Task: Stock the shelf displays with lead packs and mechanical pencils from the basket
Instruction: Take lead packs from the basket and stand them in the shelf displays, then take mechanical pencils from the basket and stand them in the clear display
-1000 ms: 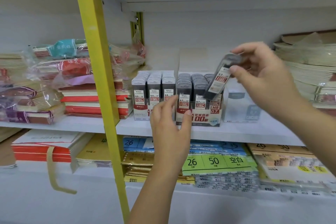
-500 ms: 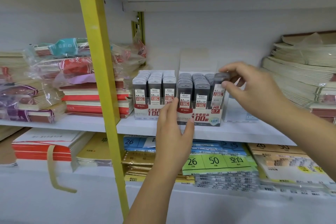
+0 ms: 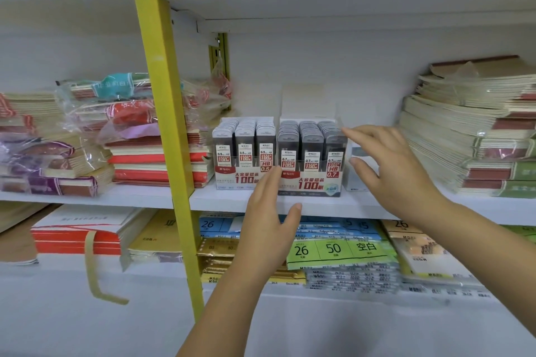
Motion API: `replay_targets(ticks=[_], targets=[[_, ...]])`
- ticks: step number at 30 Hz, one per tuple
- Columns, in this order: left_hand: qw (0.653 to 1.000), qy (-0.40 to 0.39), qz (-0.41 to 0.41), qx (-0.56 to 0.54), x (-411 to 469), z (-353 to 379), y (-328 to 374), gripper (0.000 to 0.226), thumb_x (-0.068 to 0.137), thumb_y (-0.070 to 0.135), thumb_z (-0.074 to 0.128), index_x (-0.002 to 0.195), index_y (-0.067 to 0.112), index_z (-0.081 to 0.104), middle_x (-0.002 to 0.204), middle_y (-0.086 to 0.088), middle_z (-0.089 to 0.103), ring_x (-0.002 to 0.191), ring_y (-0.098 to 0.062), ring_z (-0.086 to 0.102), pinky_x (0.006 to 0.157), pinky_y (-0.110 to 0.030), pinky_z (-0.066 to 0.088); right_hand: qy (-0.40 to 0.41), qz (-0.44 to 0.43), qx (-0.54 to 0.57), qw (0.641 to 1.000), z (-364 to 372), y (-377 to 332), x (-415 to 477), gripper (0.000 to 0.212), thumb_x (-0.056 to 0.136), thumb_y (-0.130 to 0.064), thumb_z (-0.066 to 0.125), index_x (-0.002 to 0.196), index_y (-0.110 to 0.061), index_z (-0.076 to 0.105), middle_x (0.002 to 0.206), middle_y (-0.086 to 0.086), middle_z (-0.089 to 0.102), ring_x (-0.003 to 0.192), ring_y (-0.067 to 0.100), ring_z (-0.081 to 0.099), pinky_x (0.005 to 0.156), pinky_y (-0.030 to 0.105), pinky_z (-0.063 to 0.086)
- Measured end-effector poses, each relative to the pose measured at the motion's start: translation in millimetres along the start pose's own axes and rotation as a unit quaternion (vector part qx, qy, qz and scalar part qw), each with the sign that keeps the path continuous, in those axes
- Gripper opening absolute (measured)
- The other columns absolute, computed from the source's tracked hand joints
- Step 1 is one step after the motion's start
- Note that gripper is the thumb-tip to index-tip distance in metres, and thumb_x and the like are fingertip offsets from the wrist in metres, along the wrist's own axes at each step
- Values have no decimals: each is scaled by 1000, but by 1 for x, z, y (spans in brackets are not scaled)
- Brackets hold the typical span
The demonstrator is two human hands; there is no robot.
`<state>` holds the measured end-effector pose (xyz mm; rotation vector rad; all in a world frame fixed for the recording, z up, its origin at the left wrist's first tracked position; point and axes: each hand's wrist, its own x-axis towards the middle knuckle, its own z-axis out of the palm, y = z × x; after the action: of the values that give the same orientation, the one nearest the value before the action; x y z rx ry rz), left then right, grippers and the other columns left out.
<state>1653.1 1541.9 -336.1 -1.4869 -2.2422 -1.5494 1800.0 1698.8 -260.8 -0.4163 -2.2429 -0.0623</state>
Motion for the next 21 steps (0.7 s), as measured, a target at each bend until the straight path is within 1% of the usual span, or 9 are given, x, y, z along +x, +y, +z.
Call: replay_targets(ticks=[2, 4, 5, 7, 10, 12, 14, 17, 21], targets=[[1000, 13, 7, 1, -8, -2, -1, 67, 100, 30, 58, 156, 38, 22, 160, 22, 20, 138, 13, 13, 115, -17, 13, 16, -2, 15, 1000, -4, -3, -7, 49, 92, -8, 61, 138, -17, 51, 126, 4, 56, 117, 17, 40, 96, 15, 22], [999, 35, 10, -21, -19, -1, -3, 58, 99, 27, 59, 150, 38, 33, 150, 21, 34, 137, 3, 34, 116, -27, 34, 35, 13, 53, 998, -6, -8, -22, 42, 93, -11, 58, 133, -21, 54, 116, -3, 58, 108, 10, 44, 90, 16, 29], [999, 37, 13, -28, -26, 1, -5, 52, 99, 25, 59, 146, 38, 39, 139, 22, 40, 128, 2, 43, 108, -28, 43, 37, 30, 87, 995, -5, -12, -32, 38, 93, -14, 56, 129, -25, 56, 110, -8, 59, 101, 6, 46, 84, 17, 34], [1000, -1, 14, -17, -44, 10, -15, 46, 99, 24, 58, 141, 36, 46, 125, 22, 45, 114, 2, 51, 96, -25, 48, 8, 81, 164, 983, 6, -17, -60, 29, 93, -19, 55, 118, -32, 58, 98, -16, 59, 86, 1, 52, 72, 12, 39], [988, -150, -18, 42, -76, 28, -52, 43, 100, 24, 57, 142, 26, 49, 131, 8, 51, 117, -7, 53, 99, -30, 47, -108, 184, 224, 951, 45, -14, -117, 22, 94, -18, 58, 107, -34, 61, 93, -16, 61, 82, 2, 57, 67, 11, 42], [951, -276, -60, 126, -104, 40, -88, 48, 101, 28, 55, 147, 22, 44, 143, -2, 48, 129, -17, 48, 107, -32, 40, -239, 242, 217, 915, 83, -6, -171, 18, 95, -18, 57, 108, -29, 64, 97, -12, 62, 84, 5, 59, 72, 18, 45], [909, -356, -135, 167, -137, 53, -127, 52, 101, 29, 56, 149, 19, 41, 149, -7, 44, 136, -24, 43, 110, -32, 34, -366, 285, 201, 863, 123, 0, -231, 16, 96, -18, 55, 108, -24, 65, 105, -5, 63, 92, 14, 62, 76, 24, 47], [878, -382, -253, 142, -187, 75, -176, 50, 100, 25, 56, 147, 13, 43, 146, -14, 48, 132, -26, 48, 103, -25, 33, -485, 316, 171, 797, 175, 2, -310, 16, 96, -19, 55, 109, -20, 65, 114, 4, 65, 102, 21, 63, 80, 25, 45], [838, -394, -369, 80, -240, 113, -225, 38, 95, 8, 59, 133, 5, 57, 133, -15, 61, 114, -23, 58, 75, -7, 37, -568, 367, 159, 719, 228, 3, -381, 16, 98, -21, 54, 112, -16, 60, 109, 13, 64, 97, 33, 63, 80, 39, 50]])
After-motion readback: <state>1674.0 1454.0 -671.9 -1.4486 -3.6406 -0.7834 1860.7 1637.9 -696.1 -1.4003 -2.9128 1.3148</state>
